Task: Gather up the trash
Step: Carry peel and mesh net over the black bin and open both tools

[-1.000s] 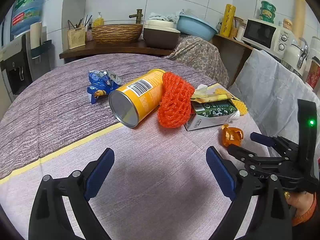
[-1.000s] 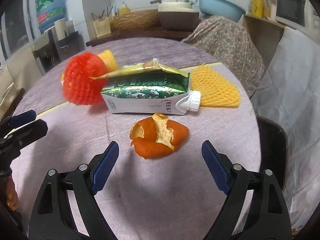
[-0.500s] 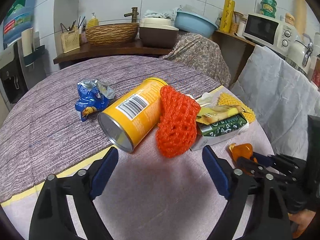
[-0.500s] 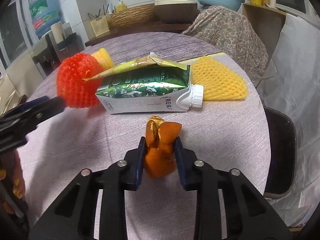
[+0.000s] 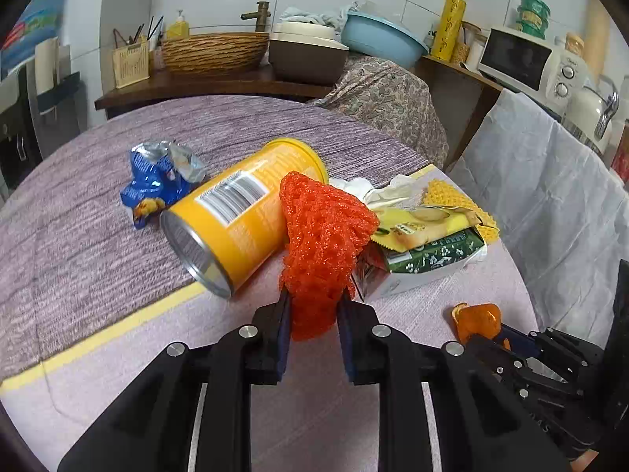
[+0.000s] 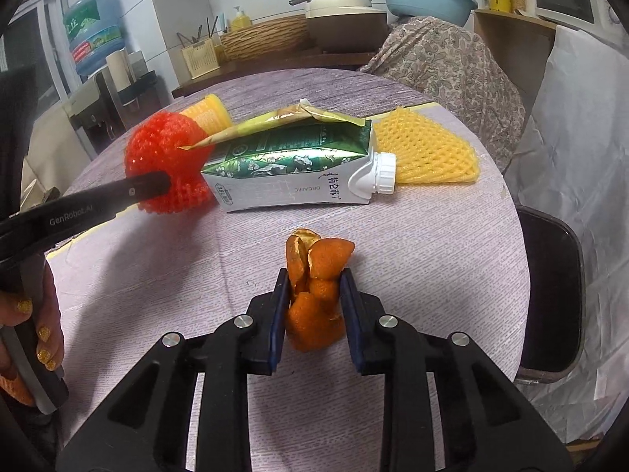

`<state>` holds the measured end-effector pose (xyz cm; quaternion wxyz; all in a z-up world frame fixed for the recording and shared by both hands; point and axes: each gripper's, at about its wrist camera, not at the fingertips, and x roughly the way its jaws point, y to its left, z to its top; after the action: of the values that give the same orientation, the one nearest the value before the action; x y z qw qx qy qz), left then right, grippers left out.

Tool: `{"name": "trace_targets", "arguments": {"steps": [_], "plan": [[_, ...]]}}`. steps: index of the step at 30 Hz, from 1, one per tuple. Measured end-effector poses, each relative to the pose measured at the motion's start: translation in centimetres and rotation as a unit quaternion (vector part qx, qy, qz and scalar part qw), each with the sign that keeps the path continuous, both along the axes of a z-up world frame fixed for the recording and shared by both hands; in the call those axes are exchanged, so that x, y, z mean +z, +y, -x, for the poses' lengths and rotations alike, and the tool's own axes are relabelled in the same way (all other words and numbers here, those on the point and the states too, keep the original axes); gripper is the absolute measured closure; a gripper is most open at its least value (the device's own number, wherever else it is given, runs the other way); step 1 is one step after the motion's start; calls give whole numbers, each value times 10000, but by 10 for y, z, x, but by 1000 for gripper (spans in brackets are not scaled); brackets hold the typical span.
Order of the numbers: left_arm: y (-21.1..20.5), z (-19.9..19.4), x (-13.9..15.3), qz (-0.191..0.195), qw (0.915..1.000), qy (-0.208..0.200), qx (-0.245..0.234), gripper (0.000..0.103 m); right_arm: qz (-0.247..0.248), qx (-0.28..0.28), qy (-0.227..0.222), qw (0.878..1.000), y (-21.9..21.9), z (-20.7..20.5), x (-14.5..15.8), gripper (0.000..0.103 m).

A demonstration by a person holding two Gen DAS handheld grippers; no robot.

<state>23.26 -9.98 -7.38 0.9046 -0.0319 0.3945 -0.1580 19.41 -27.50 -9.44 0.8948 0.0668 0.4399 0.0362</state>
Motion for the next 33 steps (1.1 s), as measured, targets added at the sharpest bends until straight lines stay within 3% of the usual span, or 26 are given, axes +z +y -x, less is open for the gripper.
{"name": "trace_targets", "arguments": {"steps": [8,15,24,33], "plan": [[26,32,13,271,9995,-168,61,85,-181,-26,-107,9998,-1,10,2,78],[26,62,20,478,9985,-224,-172,85,-262,22,-477,9985,-1,41,14,78],[-30,82,22,561,9932,-155,-1013,85,-426,-365,-808,9951,-29,84,23,78],[-116,78,19,435,9792,-55,-1982,85,-165,-1455,-1005,9841,-103,111,25,78]]}}
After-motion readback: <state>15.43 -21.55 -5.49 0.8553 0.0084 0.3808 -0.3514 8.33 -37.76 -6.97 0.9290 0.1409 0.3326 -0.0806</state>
